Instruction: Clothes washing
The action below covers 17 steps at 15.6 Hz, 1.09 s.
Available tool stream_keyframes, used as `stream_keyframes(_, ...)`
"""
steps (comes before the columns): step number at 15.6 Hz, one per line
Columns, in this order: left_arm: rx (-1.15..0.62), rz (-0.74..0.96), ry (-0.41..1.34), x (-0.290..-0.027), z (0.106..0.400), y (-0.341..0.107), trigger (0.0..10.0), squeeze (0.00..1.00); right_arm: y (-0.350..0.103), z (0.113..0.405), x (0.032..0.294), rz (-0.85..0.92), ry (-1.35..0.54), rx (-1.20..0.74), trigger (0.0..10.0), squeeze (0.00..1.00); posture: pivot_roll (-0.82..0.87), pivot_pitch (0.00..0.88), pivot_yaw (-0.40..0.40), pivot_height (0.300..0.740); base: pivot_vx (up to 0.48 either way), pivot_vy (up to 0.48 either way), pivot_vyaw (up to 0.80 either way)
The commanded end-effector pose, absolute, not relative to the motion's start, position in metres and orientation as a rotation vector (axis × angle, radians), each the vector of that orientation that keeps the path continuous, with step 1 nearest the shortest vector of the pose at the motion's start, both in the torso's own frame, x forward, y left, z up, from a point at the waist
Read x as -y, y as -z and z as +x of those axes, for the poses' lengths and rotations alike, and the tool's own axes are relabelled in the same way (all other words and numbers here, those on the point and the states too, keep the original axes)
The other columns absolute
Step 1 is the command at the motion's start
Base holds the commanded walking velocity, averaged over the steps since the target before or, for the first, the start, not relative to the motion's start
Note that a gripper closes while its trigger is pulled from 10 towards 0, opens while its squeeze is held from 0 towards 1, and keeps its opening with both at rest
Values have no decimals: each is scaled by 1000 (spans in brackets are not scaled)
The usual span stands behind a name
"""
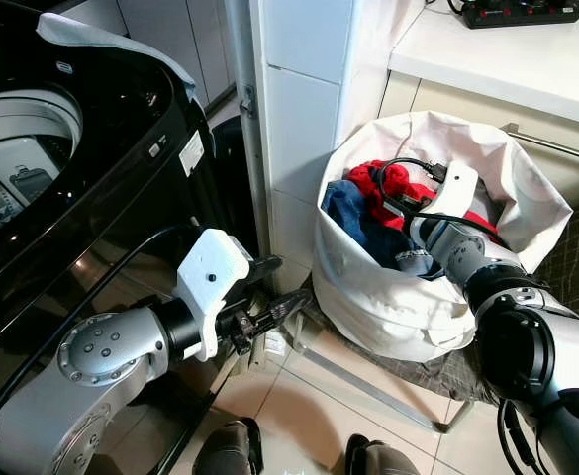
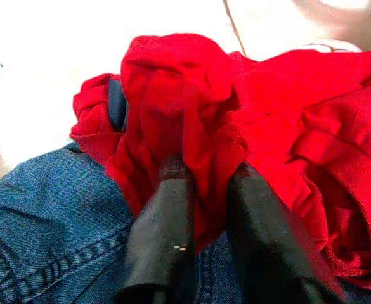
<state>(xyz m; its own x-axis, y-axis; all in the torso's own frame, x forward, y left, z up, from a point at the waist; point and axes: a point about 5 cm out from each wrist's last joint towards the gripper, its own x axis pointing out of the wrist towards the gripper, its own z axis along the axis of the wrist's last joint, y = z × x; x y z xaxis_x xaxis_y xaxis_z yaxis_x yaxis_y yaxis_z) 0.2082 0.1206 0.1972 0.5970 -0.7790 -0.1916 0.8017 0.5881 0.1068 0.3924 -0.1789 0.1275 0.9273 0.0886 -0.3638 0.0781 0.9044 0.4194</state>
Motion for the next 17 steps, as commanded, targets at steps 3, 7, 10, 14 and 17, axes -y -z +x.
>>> stream_keyframes(3,-142,194,943,-119,203,-196,10000,0,-125,391,181,454,15,-393,0,0,216,166,42,740,0,0,0)
stream_keyframes(7,-143,193,944,-118,203,-196,10000,0,-128,392,184,444,26,-373,0,0,215,158,42,740,0,0,0)
stream_keyframes(10,-142,195,933,-119,203,-194,10000,0,-130,392,190,458,57,-348,0,0,212,142,40,740,0,0,0)
stream_keyframes(14,-130,206,910,-120,208,-193,10000,0,-141,396,198,463,77,-278,0,0,201,106,39,740,0,0,0)
stream_keyframes(17,-92,204,837,-125,222,-190,10000,0,-171,405,198,472,4,-138,0,0,170,35,36,740,0,0,0)
